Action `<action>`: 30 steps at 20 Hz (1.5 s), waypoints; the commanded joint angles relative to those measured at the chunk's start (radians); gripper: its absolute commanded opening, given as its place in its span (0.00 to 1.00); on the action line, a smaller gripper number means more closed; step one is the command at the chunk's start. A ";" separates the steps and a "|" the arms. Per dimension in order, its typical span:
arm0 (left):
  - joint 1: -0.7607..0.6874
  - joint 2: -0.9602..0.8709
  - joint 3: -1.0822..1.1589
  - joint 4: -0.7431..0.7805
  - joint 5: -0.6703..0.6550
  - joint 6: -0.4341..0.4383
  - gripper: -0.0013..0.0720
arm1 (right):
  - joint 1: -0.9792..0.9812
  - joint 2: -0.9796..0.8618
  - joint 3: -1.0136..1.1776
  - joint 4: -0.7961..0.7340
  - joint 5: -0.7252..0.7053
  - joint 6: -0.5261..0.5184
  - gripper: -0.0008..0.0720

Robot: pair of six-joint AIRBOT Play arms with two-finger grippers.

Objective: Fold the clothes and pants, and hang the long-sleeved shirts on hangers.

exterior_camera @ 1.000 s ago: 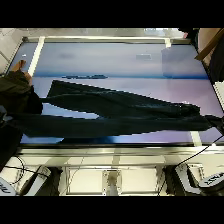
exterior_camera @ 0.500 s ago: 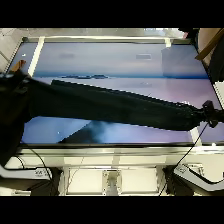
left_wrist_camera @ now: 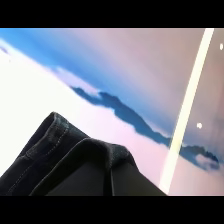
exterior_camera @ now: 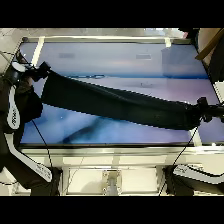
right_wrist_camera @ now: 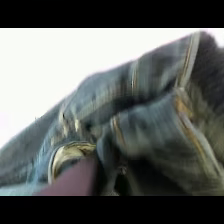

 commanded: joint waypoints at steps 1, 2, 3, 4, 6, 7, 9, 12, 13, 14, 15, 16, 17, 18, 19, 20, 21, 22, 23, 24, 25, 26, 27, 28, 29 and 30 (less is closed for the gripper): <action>-0.027 -0.021 0.011 -0.027 0.112 -0.006 0.56 | 0.003 -0.004 0.061 0.004 -0.008 0.002 0.42; -0.032 -0.020 0.011 -0.047 0.125 -0.005 0.89 | 0.003 -0.004 0.084 0.004 0.011 0.002 0.48; -0.034 -0.018 0.011 -0.073 0.127 -0.005 0.90 | 0.003 -0.004 0.108 0.003 0.038 0.002 0.49; -0.035 -0.011 0.011 -0.099 0.125 -0.005 0.90 | 0.002 -0.004 0.139 0.001 0.080 0.002 0.49; -0.040 0.029 0.011 -0.150 0.121 0.048 0.90 | -0.006 0.000 0.221 -0.057 0.172 -0.049 0.49; -0.048 0.063 0.011 -0.177 0.105 0.142 0.90 | -0.012 0.013 0.264 -0.122 0.209 -0.085 0.49; -0.091 0.148 0.011 -0.206 0.034 0.322 0.90 | -0.028 0.066 0.310 -0.216 0.218 -0.151 0.49; -0.210 0.254 0.011 -0.135 -0.088 0.377 0.90 | -0.114 0.118 0.312 -0.235 0.267 -0.214 0.63; -0.257 0.271 0.011 -0.081 -0.105 0.377 0.90 | -0.158 0.090 0.312 -0.233 0.348 -0.240 0.64; -0.310 0.277 0.011 -0.047 -0.118 0.374 0.90 | -0.198 0.047 0.310 -0.219 0.425 -0.273 0.72; -0.356 0.276 0.011 -0.039 -0.121 0.364 0.90 | -0.235 -0.007 0.306 -0.173 0.483 -0.309 0.74; -0.399 0.273 0.011 -0.039 -0.120 0.362 0.90 | -0.257 -0.051 0.299 -0.121 0.508 -0.345 0.80; -0.438 0.271 0.011 -0.039 -0.120 0.362 0.90 | -0.266 -0.100 0.296 -0.101 0.505 -0.367 0.87; -0.471 0.271 0.011 -0.039 -0.120 0.362 0.90 | -0.266 -0.139 0.296 -0.117 0.493 -0.376 0.93; -0.494 0.271 0.011 -0.039 -0.120 0.359 0.90 | -0.266 -0.180 0.296 -0.130 0.477 -0.376 0.95; -0.510 0.271 0.011 -0.039 -0.120 0.338 0.90 | -0.266 -0.218 0.296 -0.130 0.468 -0.382 0.95; -0.519 0.271 0.011 -0.039 -0.120 0.313 0.90 | -0.266 -0.258 0.296 -0.129 0.458 -0.392 0.95; -0.520 0.271 0.011 -0.039 -0.121 0.291 0.90 | -0.264 -0.292 0.296 -0.122 0.454 -0.397 0.95; -0.520 0.271 0.011 -0.039 -0.123 0.276 0.90 | -0.258 -0.323 0.296 -0.123 0.453 -0.412 0.95; -0.517 0.271 0.011 -0.039 -0.127 0.255 0.90 | -0.251 -0.348 0.297 -0.122 0.451 -0.422 0.95; -0.514 0.271 0.011 -0.039 -0.134 0.240 0.89 | -0.240 -0.368 0.297 -0.123 0.449 -0.430 0.95; -0.514 0.271 0.011 -0.039 -0.143 0.238 0.84 | -0.227 -0.383 0.297 -0.123 0.449 -0.438 0.95; -0.514 0.271 0.011 -0.039 -0.153 0.238 0.84 | -0.208 -0.394 0.297 -0.124 0.447 -0.450 0.95; -0.514 0.271 0.011 -0.039 -0.165 0.238 0.84 | -0.190 -0.403 0.299 -0.127 0.446 -0.457 0.95; -0.514 0.271 0.011 -0.039 -0.175 0.238 0.84 | -0.170 -0.411 0.299 -0.138 0.435 -0.459 0.95; -0.514 0.271 0.011 -0.039 -0.182 0.238 0.84 | -0.155 -0.417 0.299 -0.154 0.412 -0.459 0.94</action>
